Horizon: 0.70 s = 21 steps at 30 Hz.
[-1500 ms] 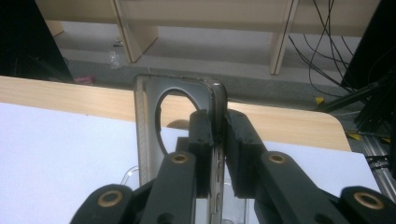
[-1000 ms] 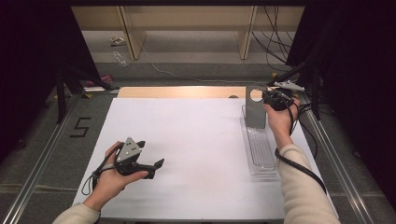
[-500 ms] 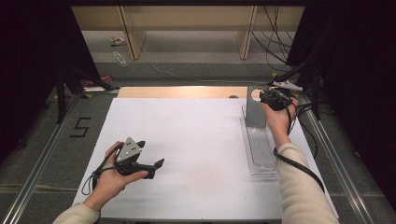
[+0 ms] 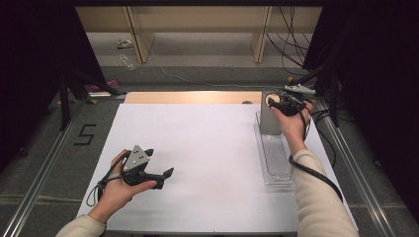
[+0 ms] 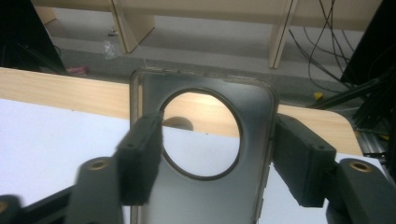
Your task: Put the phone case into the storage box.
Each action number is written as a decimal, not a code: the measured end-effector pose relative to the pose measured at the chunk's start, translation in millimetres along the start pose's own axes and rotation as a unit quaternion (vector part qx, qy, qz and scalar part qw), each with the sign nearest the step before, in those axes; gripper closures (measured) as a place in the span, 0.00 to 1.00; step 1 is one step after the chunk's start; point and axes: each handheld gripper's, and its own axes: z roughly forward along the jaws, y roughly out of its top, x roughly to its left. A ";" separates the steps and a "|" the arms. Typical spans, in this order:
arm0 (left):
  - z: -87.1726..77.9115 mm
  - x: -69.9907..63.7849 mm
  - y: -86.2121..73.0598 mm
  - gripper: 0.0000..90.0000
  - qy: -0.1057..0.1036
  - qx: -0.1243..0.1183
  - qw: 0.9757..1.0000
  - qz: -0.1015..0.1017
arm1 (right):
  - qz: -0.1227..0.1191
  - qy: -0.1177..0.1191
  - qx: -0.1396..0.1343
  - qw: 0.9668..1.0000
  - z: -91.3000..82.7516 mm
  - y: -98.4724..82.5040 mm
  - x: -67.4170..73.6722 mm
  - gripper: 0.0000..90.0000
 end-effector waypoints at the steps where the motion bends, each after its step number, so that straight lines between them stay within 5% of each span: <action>1: 0.0 0.0 0.0 0.07 0.000 0.000 1.000 0.000 | -0.001 -0.002 -0.002 1.000 0.2 0.0 0.6 0.37; 14: -0.1 -0.1 0.2 0.07 0.000 0.000 1.000 0.000 | 0.013 -0.013 -0.027 0.999 -7.9 4.0 0.7 0.29; 17: -0.2 0.0 0.2 0.07 0.000 0.000 1.000 0.000 | 0.023 -0.016 -0.038 0.999 -15.1 4.7 0.0 0.37; 21: -0.4 -0.2 0.4 0.07 0.000 0.000 1.000 0.002 | 0.041 -0.024 -0.045 0.998 -25.3 2.2 -4.4 0.61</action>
